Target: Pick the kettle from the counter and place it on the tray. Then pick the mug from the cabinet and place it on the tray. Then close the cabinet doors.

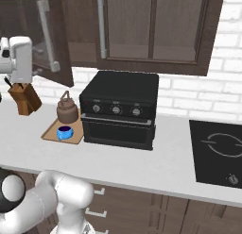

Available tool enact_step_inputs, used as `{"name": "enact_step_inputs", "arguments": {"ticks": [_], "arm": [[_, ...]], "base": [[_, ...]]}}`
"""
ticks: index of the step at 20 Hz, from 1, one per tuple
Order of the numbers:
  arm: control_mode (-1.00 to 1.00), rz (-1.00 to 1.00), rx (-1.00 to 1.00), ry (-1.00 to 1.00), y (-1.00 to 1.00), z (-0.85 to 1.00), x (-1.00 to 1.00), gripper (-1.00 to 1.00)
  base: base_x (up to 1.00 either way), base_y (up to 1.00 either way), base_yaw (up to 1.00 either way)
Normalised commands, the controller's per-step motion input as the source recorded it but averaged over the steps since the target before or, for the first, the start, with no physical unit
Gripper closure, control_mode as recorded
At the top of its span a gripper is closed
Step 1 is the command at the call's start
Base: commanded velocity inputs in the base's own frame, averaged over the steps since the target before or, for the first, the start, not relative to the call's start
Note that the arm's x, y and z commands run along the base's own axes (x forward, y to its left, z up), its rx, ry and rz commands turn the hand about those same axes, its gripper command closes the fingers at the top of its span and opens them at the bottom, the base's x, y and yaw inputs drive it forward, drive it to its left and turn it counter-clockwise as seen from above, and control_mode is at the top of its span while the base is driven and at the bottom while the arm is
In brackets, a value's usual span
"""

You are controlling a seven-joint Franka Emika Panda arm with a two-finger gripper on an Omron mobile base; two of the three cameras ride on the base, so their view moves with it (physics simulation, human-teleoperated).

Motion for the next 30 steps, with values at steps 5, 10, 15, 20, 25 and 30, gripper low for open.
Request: {"name": "enact_step_inputs", "arguments": {"ticks": [5,10,15,20,25,30], "arm": [[-1.00,0.15,0.14,0.00,-0.74,0.00,0.63,-1.00],[-1.00,0.17,0.17,-0.02,-0.73,0.00,0.56,-1.00],[-1.00,0.20,0.15,-0.04,-0.61,0.00,0.58,-1.00],[-1.00,0.24,0.08,-0.20,-0.50,-0.09,0.30,-1.00],[-1.00,0.20,0.04,-0.20,-0.38,-0.14,0.28,-1.00],[-1.00,0.11,0.05,-0.04,-0.21,-0.03,0.57,-1.00]], "base": [[0.00,0.00,0.00],[0.00,0.00,0.00],[0.00,0.00,0.00],[0.00,0.00,0.00],[0.00,0.00,0.00],[0.00,0.00,0.00]]}}
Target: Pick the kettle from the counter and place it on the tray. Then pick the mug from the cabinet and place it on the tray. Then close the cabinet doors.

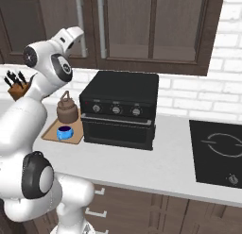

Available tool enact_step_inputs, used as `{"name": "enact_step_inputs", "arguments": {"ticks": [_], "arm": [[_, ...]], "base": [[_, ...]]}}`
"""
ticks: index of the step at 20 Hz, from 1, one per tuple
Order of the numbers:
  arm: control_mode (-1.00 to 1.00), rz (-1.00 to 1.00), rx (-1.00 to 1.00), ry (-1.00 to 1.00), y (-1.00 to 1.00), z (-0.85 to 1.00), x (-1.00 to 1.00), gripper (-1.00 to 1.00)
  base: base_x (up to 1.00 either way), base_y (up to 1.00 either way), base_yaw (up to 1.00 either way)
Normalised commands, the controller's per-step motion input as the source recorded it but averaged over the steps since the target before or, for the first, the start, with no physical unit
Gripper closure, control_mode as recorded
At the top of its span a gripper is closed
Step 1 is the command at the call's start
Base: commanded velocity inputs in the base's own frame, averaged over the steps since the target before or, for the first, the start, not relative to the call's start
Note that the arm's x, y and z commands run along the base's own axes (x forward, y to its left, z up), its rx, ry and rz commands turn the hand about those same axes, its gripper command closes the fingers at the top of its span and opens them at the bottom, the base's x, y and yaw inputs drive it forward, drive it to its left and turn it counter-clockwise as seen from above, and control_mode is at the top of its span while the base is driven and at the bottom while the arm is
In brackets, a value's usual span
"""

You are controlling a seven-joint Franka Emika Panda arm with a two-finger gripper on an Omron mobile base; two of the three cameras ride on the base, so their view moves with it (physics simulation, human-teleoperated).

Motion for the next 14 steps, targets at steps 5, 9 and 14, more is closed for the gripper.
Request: {"name": "enact_step_inputs", "arguments": {"ticks": [5,9,14], "arm": [[-1.00,0.07,0.01,0.00,-0.06,-0.02,0.42,-1.00],[-1.00,0.03,0.00,0.00,-0.02,-0.05,0.37,-1.00],[-1.00,0.02,0.00,0.00,-0.04,-0.03,0.23,-1.00]], "base": [[0.00,0.00,0.00],[0.00,0.00,0.00],[0.00,0.00,0.00]]}}
